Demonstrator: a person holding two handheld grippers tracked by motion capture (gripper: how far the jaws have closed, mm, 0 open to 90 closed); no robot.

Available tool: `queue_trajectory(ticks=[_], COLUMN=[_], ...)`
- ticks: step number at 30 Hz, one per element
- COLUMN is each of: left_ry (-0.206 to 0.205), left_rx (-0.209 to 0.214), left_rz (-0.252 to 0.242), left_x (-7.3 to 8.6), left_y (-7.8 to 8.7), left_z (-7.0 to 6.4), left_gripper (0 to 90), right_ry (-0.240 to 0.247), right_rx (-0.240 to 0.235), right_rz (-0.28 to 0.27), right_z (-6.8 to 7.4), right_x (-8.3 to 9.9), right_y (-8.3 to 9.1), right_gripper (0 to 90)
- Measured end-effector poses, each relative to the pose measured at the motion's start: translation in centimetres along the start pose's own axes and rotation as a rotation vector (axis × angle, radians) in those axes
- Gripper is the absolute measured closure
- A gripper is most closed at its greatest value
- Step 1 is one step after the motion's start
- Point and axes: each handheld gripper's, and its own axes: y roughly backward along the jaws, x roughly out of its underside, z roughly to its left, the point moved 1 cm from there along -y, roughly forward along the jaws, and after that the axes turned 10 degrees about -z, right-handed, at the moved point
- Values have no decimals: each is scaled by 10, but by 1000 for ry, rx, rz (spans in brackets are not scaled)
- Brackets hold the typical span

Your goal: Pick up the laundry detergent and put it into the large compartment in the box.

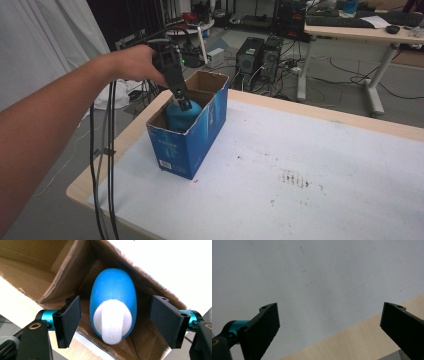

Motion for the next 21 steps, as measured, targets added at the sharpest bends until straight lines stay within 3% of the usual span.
queue_trajectory(ticks=[10, 16, 21], left_ry=[7, -25, -30], left_rx=[-3, -24, -43], left_rz=[-17, -40, -31], left_x=[-13, -32, -46], left_y=[21, 40, 50], left_z=[-7, -19, -27], left_gripper=[256, 256, 256], right_ry=[6, -2, -3], right_rx=[4, 7, 10], right_rz=[-14, -14, -18], right_z=[1, 2, 2], right_x=[1, 2, 2], right_y=[4, 5, 6], right_gripper=[16, 16, 16])
